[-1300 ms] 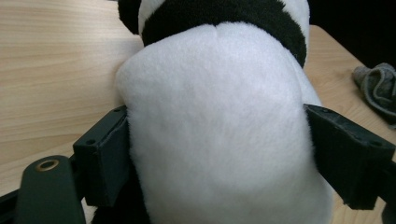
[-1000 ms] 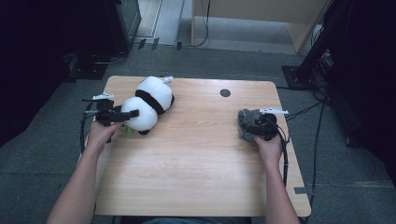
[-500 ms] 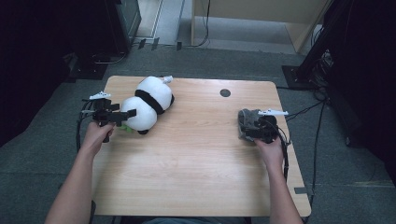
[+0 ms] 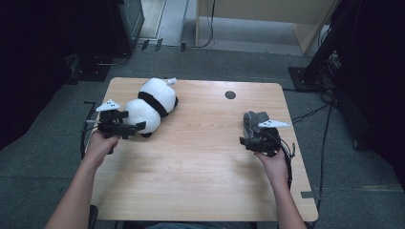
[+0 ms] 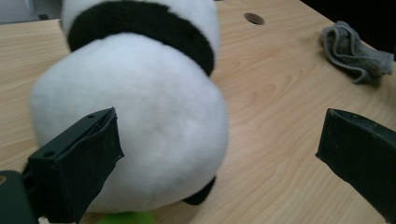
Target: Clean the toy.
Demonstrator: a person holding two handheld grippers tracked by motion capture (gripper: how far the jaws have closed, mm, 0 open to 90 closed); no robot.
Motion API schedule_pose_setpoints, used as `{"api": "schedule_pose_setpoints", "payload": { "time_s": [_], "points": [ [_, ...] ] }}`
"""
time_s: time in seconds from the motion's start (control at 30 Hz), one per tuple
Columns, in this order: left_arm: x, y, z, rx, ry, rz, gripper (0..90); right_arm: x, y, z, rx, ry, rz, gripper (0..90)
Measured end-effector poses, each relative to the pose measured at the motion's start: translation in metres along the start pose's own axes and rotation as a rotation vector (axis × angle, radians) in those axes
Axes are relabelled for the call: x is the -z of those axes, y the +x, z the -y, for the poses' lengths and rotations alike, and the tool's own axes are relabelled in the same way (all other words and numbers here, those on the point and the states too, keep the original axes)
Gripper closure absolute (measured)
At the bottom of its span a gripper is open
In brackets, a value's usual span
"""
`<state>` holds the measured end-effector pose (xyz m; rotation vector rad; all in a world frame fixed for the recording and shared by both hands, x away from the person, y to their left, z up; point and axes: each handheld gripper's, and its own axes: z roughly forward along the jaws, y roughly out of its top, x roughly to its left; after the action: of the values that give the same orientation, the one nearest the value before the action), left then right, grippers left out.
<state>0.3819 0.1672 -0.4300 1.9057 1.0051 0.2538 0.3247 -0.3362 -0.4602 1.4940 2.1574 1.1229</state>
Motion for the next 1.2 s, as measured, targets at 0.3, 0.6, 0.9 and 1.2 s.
{"api": "schedule_pose_setpoints", "payload": {
  "time_s": [0.3, 0.6, 0.9, 1.2],
  "points": [
    [-0.015, -0.047, 0.019, -0.103, 0.017, 0.047, 5.5, -0.007, 0.027, 0.014, 0.059, 0.004, -0.072, 34.1],
    [-0.041, -0.072, 0.043, -0.15, 0.105, 0.11, 13.8, -0.027, 0.047, 0.027, 0.14, 0.082, -0.106, 36.4],
    [-0.067, -0.076, 0.061, -0.205, 0.2, 0.127, 13.9, -0.042, 0.055, 0.031, 0.18, 0.15, -0.09, 37.5],
    [-0.071, -0.066, 0.071, -0.255, 0.268, 0.09, 14.5, -0.047, 0.053, 0.037, 0.184, 0.156, -0.073, 32.2]
  ]
}}
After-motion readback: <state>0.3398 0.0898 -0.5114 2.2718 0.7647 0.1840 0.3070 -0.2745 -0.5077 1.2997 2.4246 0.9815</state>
